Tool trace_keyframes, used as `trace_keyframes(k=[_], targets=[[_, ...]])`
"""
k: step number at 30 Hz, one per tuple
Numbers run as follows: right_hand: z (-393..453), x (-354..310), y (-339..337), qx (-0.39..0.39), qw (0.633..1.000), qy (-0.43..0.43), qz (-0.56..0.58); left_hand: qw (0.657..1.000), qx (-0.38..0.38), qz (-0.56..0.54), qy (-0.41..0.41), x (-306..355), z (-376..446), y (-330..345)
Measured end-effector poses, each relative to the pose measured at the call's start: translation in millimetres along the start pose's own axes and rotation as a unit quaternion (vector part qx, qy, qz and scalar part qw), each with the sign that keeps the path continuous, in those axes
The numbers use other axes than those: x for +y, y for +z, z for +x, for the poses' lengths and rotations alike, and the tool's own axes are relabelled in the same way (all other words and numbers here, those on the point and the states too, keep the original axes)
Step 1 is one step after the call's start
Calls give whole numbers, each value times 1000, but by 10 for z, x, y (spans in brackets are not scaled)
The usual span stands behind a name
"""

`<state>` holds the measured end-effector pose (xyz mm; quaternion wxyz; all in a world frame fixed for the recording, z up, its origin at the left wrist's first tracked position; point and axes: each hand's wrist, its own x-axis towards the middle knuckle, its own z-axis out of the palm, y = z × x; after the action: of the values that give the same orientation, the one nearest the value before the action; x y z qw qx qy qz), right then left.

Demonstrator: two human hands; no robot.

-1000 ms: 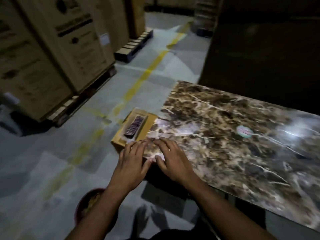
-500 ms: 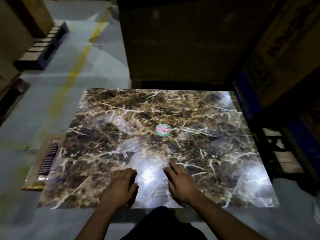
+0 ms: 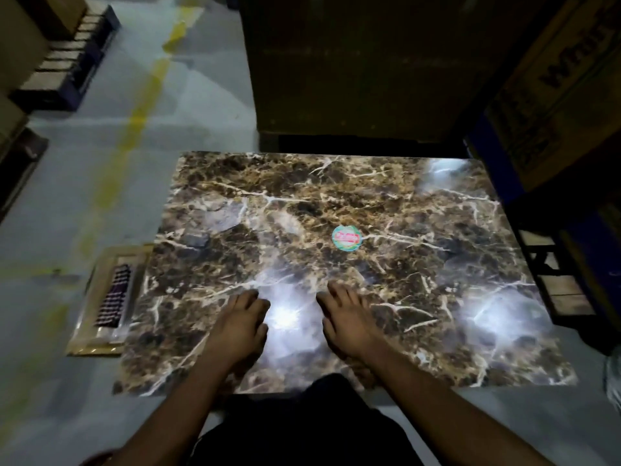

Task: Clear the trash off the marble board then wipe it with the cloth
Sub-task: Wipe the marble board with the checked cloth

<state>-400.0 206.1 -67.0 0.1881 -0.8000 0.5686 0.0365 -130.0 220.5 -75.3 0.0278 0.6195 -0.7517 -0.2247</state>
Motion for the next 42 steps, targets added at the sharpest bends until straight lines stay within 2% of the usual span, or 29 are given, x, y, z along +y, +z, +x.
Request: trace_keyframes(k=[6, 14, 16, 20, 24, 29, 35, 37, 42], targets=[[636, -1128, 96, -5, 1000, -25, 10, 999, 33, -17, -36, -818, -108, -341], [1388, -2731, 294, -23, 992, -126, -16, 968, 167, -67, -173, -2430, -467, -643], [1546, -3030, 326, -22, 989, -144, -28, 952, 167, -102, -237, -2760, -419, -615], [1820, -3497, 386, -24, 985, -167, -37, 922, 99, -141, -346, -3432, -198, -388], [1919, -3733, 458, -35, 985, -170, 8, 910, 23, -154, -385, -3982, 86, -36], [1964, -3807, 587, -31, 987, -150, 42, 915, -85, -82, -385, -4230, 339, 372], [1913, -3656, 563, -22, 988, -138, 66, 900, -135, -109, -400, -4640, 550, 835], [1904, -3636, 527, -21, 989, -130, 68, 902, -109, -120, -401, -4661, 572, 839], [1909, -3613, 416, -17, 989, -122, 86, 904, -6, -140, -403, -4313, 437, 237]])
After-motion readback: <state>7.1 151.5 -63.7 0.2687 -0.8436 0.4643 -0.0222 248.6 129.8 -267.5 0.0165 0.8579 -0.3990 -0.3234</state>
